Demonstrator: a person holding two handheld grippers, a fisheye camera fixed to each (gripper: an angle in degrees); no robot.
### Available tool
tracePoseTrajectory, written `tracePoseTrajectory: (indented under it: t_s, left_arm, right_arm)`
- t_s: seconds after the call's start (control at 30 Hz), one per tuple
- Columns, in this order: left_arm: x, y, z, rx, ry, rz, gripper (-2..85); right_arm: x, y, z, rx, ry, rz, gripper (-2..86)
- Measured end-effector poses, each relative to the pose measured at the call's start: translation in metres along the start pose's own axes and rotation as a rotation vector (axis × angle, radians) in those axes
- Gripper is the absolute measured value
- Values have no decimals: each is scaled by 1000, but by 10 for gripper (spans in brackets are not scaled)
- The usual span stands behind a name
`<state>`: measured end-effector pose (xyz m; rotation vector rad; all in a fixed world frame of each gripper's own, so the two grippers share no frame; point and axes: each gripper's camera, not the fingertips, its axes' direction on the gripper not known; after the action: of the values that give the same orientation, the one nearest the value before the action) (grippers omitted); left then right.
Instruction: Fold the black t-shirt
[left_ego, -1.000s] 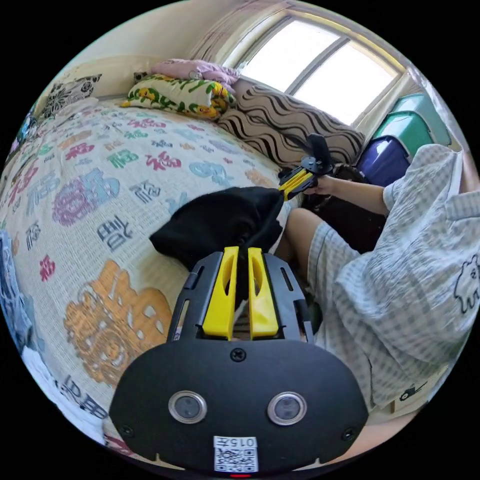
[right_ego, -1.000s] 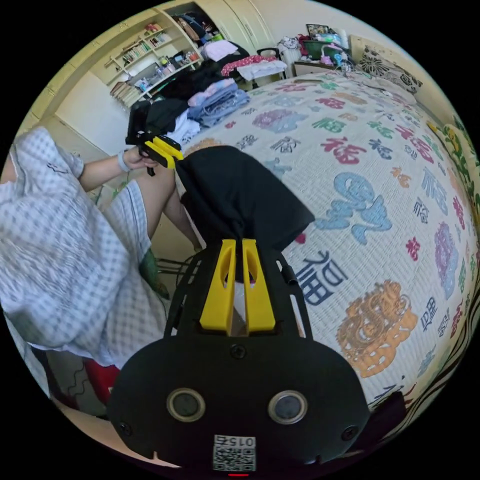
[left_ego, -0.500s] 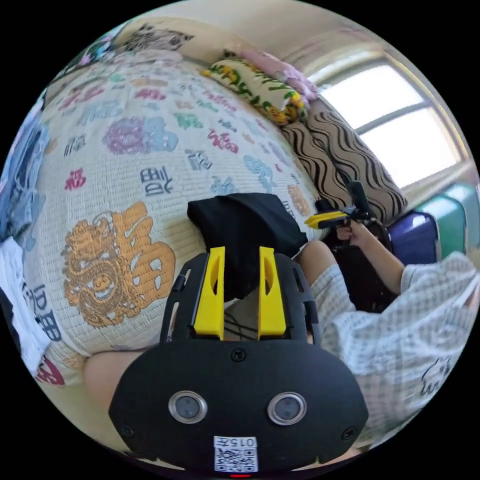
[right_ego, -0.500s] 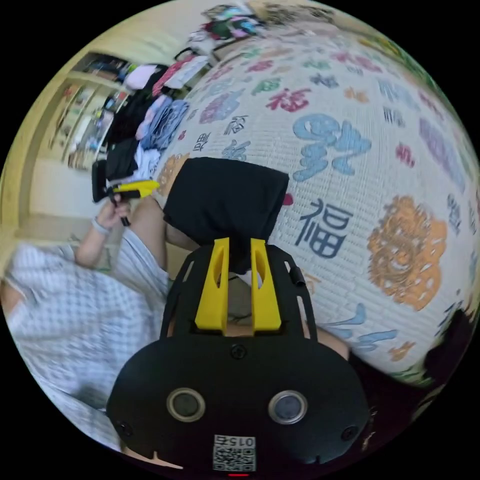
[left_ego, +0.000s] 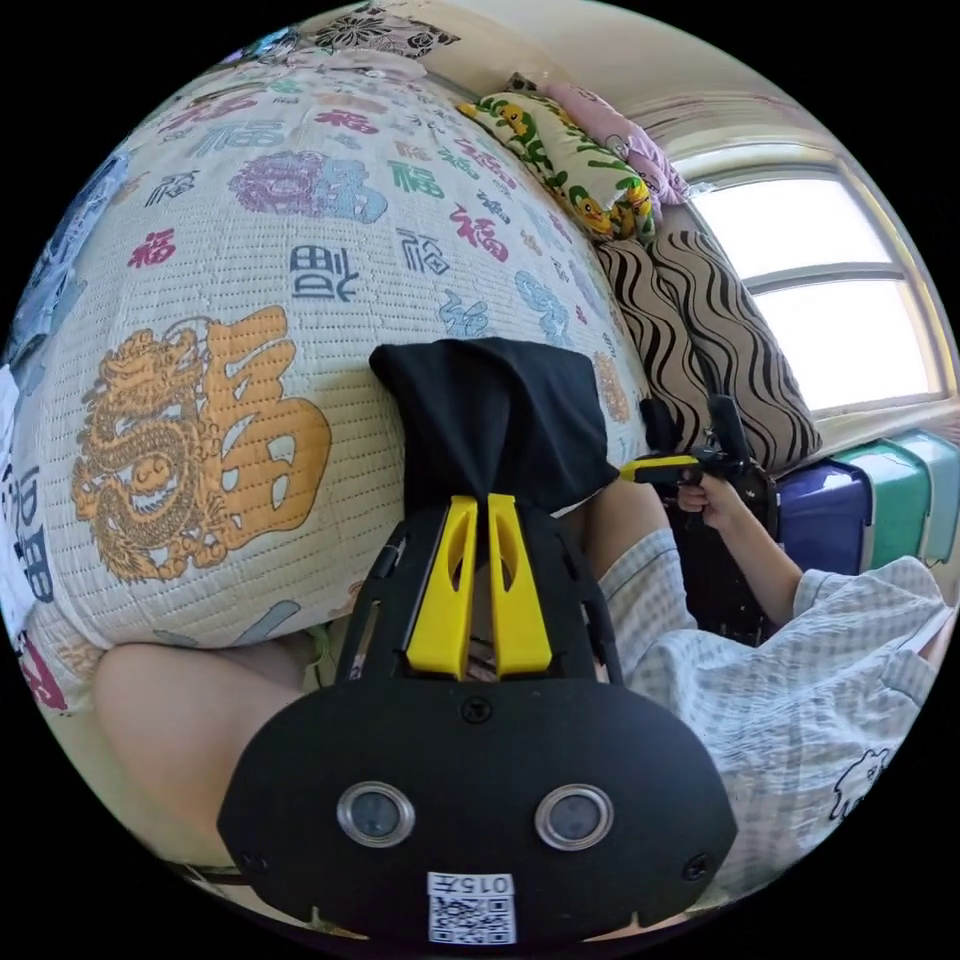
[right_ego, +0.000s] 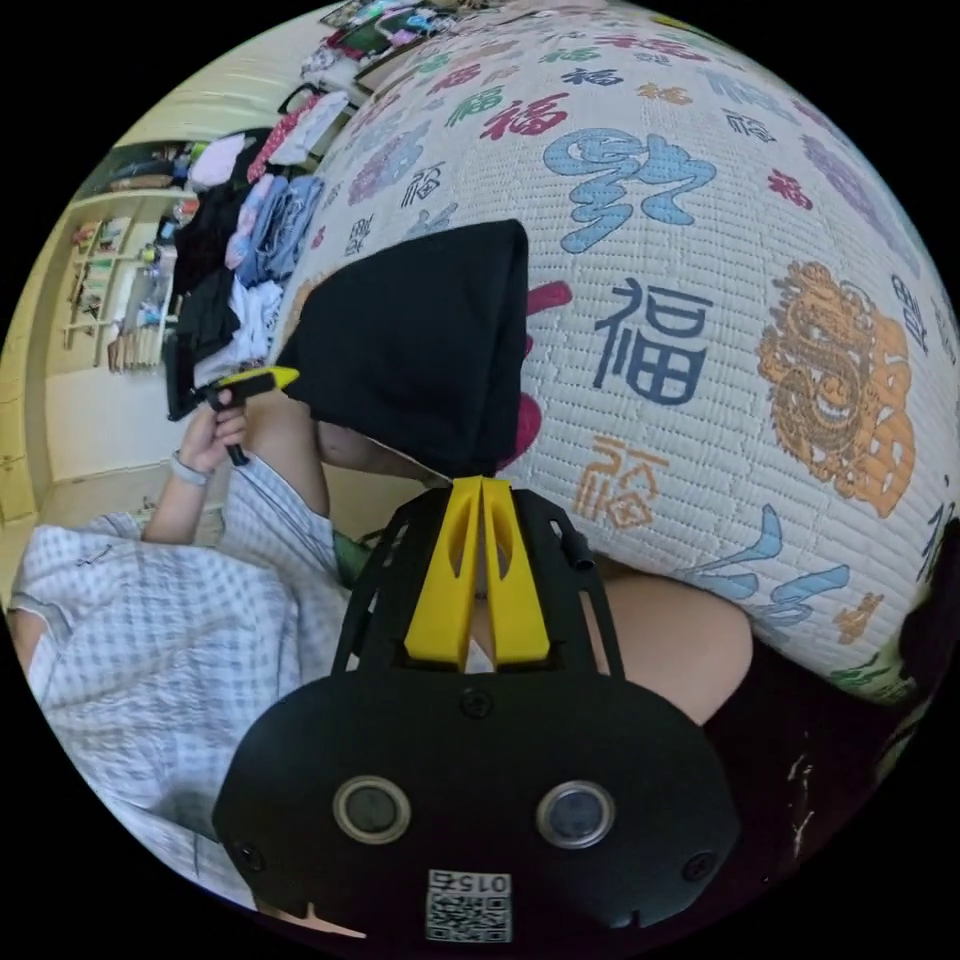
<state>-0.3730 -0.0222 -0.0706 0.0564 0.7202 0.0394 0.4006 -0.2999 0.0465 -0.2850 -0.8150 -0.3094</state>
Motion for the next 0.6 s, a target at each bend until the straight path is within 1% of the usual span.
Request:
tracePoseTrajectory:
  t_s: [0.03,0.1,0.17,0.23,0.3,0.33,0.43,0.5,0.6]
  left_arm:
    - [-3,1,3,-2,10,-8,-2]
    - [-10,7,7,10,80,-55,-3]
    - [-9,12,2,31,101,-63,-2]
    - [-5,17,-4,32,95,-55,-2]
    - [-1,23,-7,16,88,-37,-2]
    - [0,24,-8,16,78,-30,-3]
    - [7,28,-6,-31,-28,16,-3]
    - [13,29,6,-101,-144,66,-2]
    - [8,31,13,-131,-155,57,2]
  right_arm:
    - [0,-1,0,21,-23,2,7]
    - [-7,-9,6,48,-71,-12,44]
    - [-16,-18,18,-2,-53,-41,65]
    - [-23,-25,30,-42,6,-46,53]
    - [-31,-28,35,-63,49,-71,4]
    - [-35,-28,36,-70,81,-84,1]
    - [-50,-22,42,-88,203,-122,-8]
    - [-59,-18,56,-106,281,-138,-8]
    - [-65,-17,70,-108,328,-141,-6]
